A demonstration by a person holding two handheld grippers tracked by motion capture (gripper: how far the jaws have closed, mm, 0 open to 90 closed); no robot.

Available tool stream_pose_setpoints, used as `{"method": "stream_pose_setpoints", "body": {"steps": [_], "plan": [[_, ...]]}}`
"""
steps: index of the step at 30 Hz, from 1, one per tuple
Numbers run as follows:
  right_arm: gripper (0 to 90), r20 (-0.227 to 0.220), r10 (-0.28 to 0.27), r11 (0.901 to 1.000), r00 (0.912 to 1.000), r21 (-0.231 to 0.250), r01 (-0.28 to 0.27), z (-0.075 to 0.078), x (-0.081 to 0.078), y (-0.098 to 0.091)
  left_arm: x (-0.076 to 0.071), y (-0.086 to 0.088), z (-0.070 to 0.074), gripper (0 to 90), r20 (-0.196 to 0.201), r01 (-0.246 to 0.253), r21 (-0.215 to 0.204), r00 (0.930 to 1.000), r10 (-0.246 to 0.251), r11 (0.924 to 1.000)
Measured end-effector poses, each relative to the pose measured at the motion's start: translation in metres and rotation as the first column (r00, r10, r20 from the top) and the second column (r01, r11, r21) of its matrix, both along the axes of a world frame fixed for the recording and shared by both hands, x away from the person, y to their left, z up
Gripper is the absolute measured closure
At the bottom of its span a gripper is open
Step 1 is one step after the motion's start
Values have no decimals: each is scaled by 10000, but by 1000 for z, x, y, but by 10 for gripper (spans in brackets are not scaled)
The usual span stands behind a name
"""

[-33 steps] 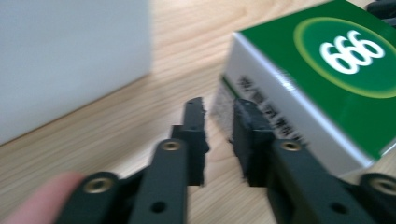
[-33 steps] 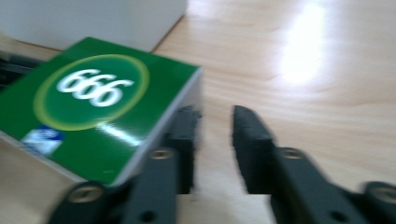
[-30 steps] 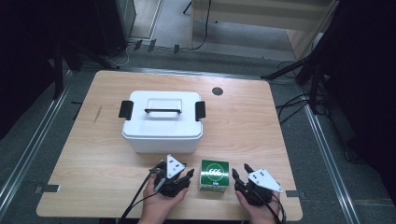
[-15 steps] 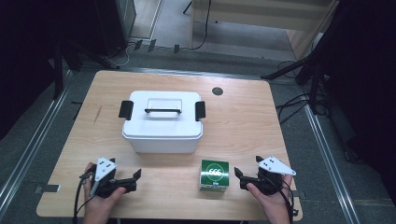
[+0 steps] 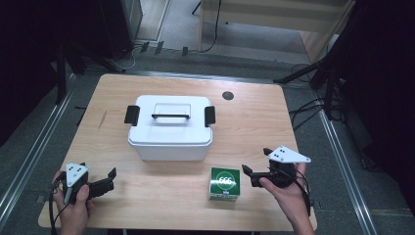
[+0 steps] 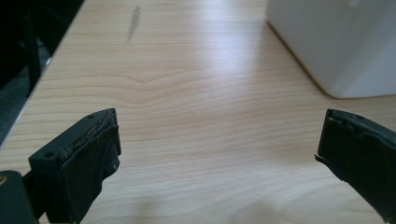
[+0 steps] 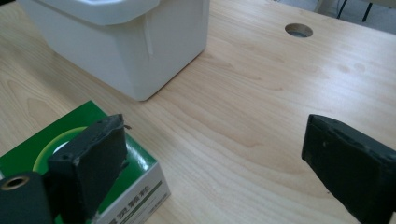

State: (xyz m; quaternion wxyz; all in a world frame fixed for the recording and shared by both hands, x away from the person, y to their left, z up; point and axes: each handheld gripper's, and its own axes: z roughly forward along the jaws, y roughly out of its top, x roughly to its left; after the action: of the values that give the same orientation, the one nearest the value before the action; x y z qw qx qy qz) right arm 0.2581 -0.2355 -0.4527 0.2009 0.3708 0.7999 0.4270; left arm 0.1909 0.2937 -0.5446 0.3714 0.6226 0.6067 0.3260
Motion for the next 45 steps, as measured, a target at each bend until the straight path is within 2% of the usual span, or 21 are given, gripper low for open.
{"method": "stream_pose_setpoints", "body": {"steps": [5, 8, 9, 13, 15, 17, 18, 20, 23, 26, 29, 33, 35, 37, 39, 40, 42, 43, 45], "plan": [[124, -45, 693, 9975, 9976, -137, -694, 18, 10, 15, 5, 10, -6, 1, -316, -420, -139, 9986, 416, 9990], [124, 84, 1258, 9898, 9920, -680, -1250, 29, 21, 29, 6, 11, -6, 1, -129, -459, -137, 9989, 457, 9989], [125, 95, 1427, 9868, 9897, -783, -1416, 33, 26, 34, 7, 11, -6, 1, -60, -506, -63, 9987, 506, 9987], [160, -110, 2065, 9771, 9784, -507, -2068, 42, 42, 46, 8, 13, -7, 1, -140, -577, -231, 9983, 574, 9981], [198, -58, 2420, 9681, 9703, -649, -2418, 44, 50, 52, 8, 14, -7, 1, -171, -552, -239, 9984, 548, 9982], [226, -11, 2682, 9585, 9634, -1001, -2670, 47, 57, 60, 8, 13, -7, 1, -154, -588, -267, 9982, 584, 9979], [241, -26, 2930, 9500, 9561, -1120, -2914, 49, 60, 64, 8, 13, -7, 1, -188, -564, -238, 9983, 560, 9981], [259, -77, 3164, 9392, 9486, -1384, -3144, 53, 66, 72, 9, 13, -7, 1, -255, -532, -248, 9983, 526, 9983], [342, -161, 3635, 9148, 9314, -1828, -3602, 58, 74, 85, 10, 14, -7, 1, -308, -537, -281, 9981, 529, 9982], [391, -337, 4208, 8814, 9065, -2211, -4174, 63, 80, 100, 9, 13, -7, 1, -270, -525, -222, 9983, 519, 9984], [454, -436, 4455, 8636, 8942, -2426, -4420, 66, 86, 113, 9, 12, -7, 1, -268, -514, -155, 9983, 510, 9986], [528, -516, 4847, 8312, 8732, -2836, -4781, 71, 94, 132, 9, 12, -7, 1, -271, -472, -180, 9985, 467, 9987], [550, -529, 4994, 8176, 8648, -3015, -4906, 75, 99, 141, 9, 11, -7, 1, -296, -440, -191, 9986, 434, 9988], [575, -558, 5068, 8094, 8602, -3127, -4971, 79, 102, 149, 9, 10, -7, 2, -336, -358, -122, 9988, 354, 9993], [590, -598, 5273, 7926, 8475, -3249, -5160, 82, 107, 158, 9, 9, -7, 2, -337, -331, -43, 9989, 329, 9994], [596, -606, 5315, 7883, 8449, -3298, -5195, 83, 108, 161, 10, 9, -7, 2, -333, -316, -33, 9989, 315, 9995], [602, -669, 5471, 7702, 8344, -3501, -5331, 86, 111, 169, 10, 8, -7, 2, -357, -290, 8, 9989, 290, 9996], [606, -697, 5430, 7695, 8369, -3578, -5290, 87, 113, 174, 10, 8, -7, 2, -365, -287, 2, 9989, 286, 9996], [619, -710, 5496, 7607, 8324, -3694, -5337, 87, 116, 179, 10, 9, -7, 2, -357, -292, -32, 9989, 290, 9996]]}}
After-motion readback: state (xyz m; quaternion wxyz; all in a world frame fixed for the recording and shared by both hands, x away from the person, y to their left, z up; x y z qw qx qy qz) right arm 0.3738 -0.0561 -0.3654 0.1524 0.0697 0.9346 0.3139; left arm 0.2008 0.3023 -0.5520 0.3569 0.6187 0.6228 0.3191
